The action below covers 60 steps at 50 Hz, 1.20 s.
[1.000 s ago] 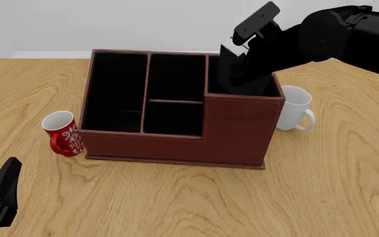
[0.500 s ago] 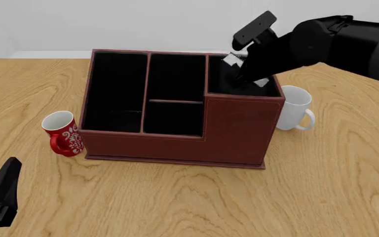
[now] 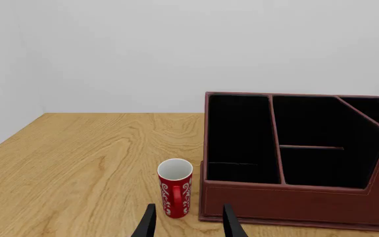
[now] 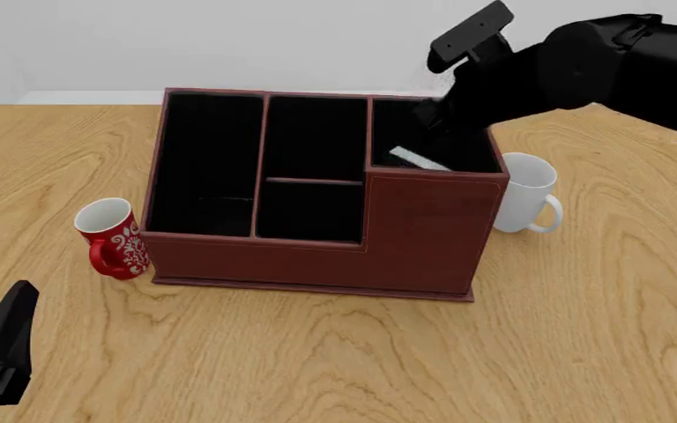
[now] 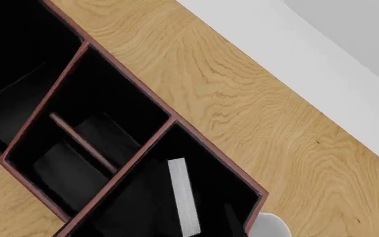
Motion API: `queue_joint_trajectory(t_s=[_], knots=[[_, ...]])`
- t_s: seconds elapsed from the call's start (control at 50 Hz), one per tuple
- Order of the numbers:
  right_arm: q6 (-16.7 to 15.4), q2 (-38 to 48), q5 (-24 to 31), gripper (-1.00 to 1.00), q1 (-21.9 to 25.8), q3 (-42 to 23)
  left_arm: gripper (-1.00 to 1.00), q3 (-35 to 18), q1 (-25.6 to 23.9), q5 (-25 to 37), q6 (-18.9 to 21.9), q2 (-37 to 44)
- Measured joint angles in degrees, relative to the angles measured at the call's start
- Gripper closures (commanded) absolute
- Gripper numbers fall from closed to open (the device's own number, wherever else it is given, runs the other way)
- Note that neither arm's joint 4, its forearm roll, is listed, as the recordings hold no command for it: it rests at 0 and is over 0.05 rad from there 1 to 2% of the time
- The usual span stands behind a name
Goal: Pick up the book and place it in the right compartment of the caddy.
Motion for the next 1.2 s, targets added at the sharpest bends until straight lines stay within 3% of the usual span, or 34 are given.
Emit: queue_joint_trajectory(t_s=[0.62, 1.0, 1.2], knots=[[-0.2, -22.1, -9.1, -1.0, 2.3, 21.3, -1.0, 0.0, 0.0, 0.0, 0.0, 0.0], [-1.0, -40.6, -12.5, -1.0, 3.6, 34.4, -1.0, 0.0, 0.0, 0.0, 0.0, 0.0], [0.5, -50.2, -14.1, -1.0, 5.3, 41.8, -1.0, 0.0, 0.0, 0.0, 0.0, 0.0]])
